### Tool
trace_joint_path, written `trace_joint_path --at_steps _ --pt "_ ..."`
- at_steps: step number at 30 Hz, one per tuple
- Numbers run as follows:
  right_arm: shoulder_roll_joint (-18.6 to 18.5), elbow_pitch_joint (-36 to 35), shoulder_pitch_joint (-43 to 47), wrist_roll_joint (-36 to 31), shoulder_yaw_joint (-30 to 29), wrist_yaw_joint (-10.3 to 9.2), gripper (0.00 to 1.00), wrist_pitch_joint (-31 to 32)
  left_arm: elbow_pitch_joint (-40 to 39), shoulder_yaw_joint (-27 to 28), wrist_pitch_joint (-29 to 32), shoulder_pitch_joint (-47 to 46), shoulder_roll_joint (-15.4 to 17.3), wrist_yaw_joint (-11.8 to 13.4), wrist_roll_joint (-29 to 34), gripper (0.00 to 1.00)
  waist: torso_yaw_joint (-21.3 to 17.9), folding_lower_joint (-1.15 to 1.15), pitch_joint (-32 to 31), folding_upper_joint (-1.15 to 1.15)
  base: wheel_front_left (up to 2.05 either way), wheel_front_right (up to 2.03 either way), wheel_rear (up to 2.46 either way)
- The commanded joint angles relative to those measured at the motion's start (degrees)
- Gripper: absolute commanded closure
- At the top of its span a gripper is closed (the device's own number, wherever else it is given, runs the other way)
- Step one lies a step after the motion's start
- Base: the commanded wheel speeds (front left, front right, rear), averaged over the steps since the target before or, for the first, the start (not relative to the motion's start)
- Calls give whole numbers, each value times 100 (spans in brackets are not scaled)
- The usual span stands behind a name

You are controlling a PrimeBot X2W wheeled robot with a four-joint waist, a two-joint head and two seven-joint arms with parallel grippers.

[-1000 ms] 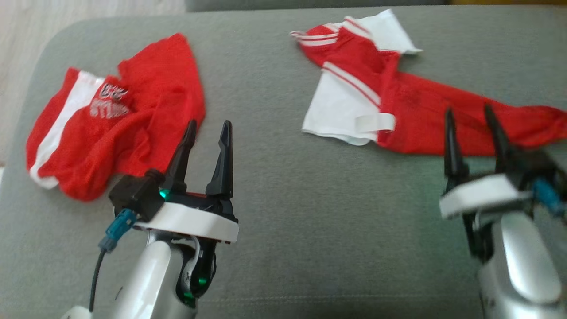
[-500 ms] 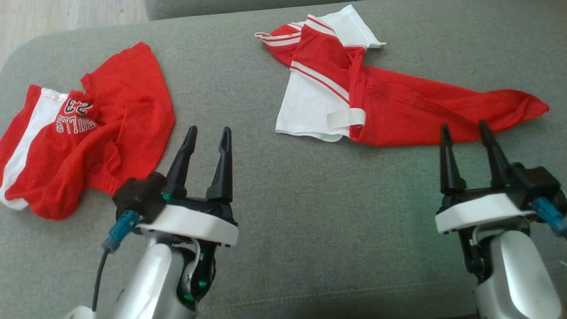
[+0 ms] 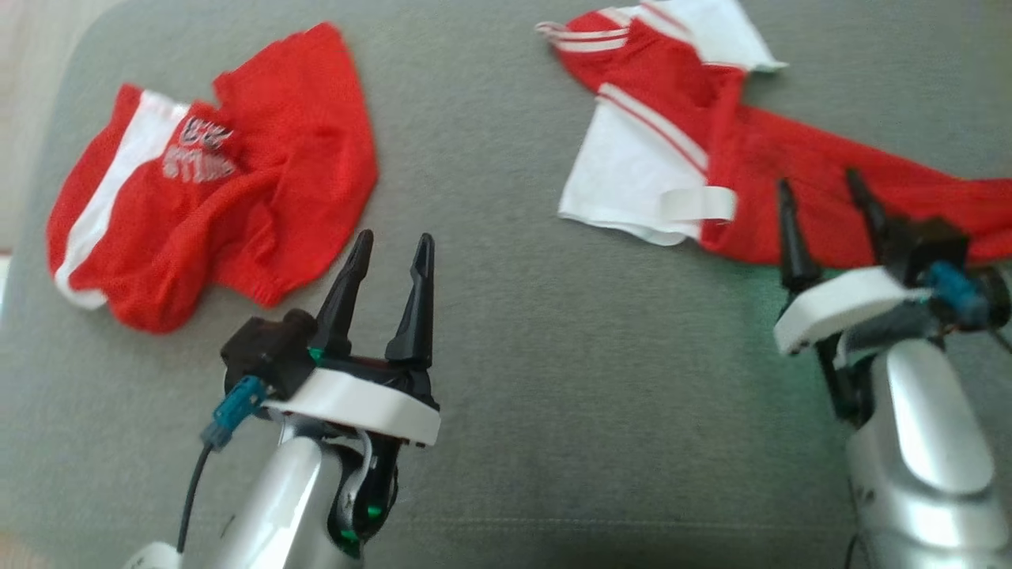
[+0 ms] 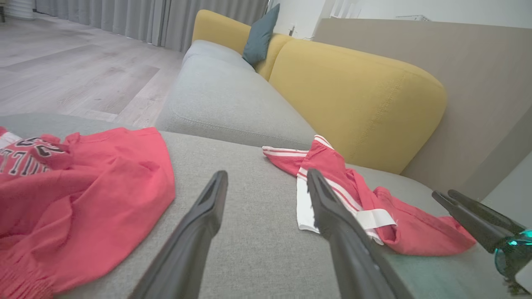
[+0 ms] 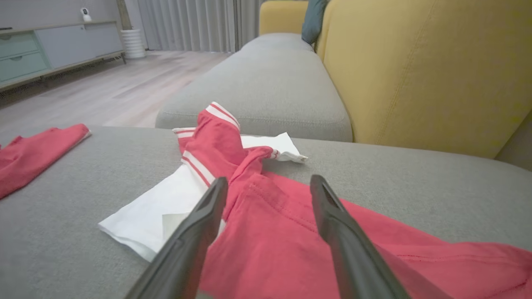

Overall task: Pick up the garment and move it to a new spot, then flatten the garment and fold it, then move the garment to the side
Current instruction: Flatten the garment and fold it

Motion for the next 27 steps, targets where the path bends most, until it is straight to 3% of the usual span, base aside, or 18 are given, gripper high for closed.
trace_joint_path --at_steps 1,10,18,20,21,27 --pt "7 -42 -352 -128 5 22 0 58 -205 139 -30 -261 21 -4 -67 0 250 0 207 0 0 0 0" --pt "-124 838 -1053 -551 -552 22 0 205 -215 125 -31 -357 21 -7 -121 0 687 0 499 0 0 0 0" --pt "-105 1294 -1271 -777 -811 22 0 41 -239 130 -31 -353 21 22 -161 0 773 0 538 0 0 0 0" --pt "-87 1375 -1300 -799 -827 22 73 1 -236 132 -31 -344 21 27 -159 0 758 0 533 0 0 0 0" --pt "-78 1412 -1308 -807 -832 22 100 -23 -231 132 -31 -343 21 30 -158 0 747 0 526 0 0 0 0" --pt "-39 1514 -1293 -795 -818 22 100 -185 -202 155 -31 -324 21 31 -142 0 635 0 439 0 0 0 0"
